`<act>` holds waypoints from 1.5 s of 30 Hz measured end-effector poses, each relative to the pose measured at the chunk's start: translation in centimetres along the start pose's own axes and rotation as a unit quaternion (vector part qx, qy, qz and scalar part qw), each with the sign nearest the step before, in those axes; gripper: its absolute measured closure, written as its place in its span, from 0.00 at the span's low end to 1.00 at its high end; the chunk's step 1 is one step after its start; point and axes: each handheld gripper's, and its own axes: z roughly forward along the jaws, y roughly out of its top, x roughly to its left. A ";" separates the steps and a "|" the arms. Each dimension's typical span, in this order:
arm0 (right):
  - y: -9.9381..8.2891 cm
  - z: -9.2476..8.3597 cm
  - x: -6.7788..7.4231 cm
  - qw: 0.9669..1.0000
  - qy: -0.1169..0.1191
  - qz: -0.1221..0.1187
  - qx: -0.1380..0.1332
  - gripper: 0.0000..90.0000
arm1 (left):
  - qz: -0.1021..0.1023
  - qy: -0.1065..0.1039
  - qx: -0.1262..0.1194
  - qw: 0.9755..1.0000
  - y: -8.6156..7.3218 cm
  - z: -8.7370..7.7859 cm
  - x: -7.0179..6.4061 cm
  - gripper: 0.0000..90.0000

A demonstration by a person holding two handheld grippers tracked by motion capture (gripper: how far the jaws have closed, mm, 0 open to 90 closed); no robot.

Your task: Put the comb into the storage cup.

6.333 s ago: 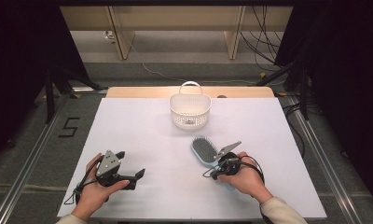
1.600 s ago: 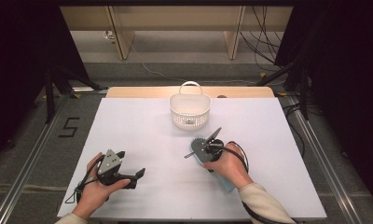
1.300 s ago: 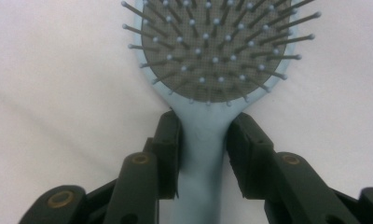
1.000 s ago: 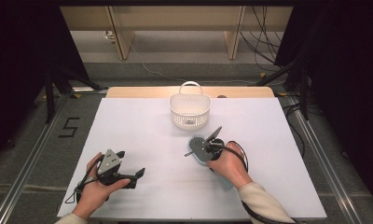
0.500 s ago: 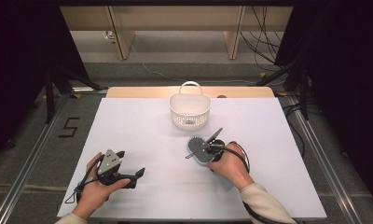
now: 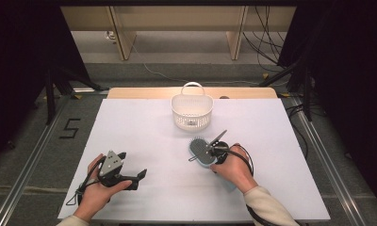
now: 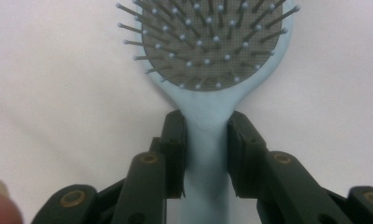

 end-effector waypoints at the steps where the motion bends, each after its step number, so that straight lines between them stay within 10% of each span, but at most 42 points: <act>1: 0.0 0.0 0.0 1.000 -0.001 -0.001 -0.003 0.79 | 0.000 0.000 0.000 1.000 0.0 0.0 0.0 0.01; 45: -2.1 -1.7 -1.7 0.990 0.046 -0.021 -0.132 0.79 | -0.003 0.006 0.000 1.000 -0.1 -0.1 0.2 0.02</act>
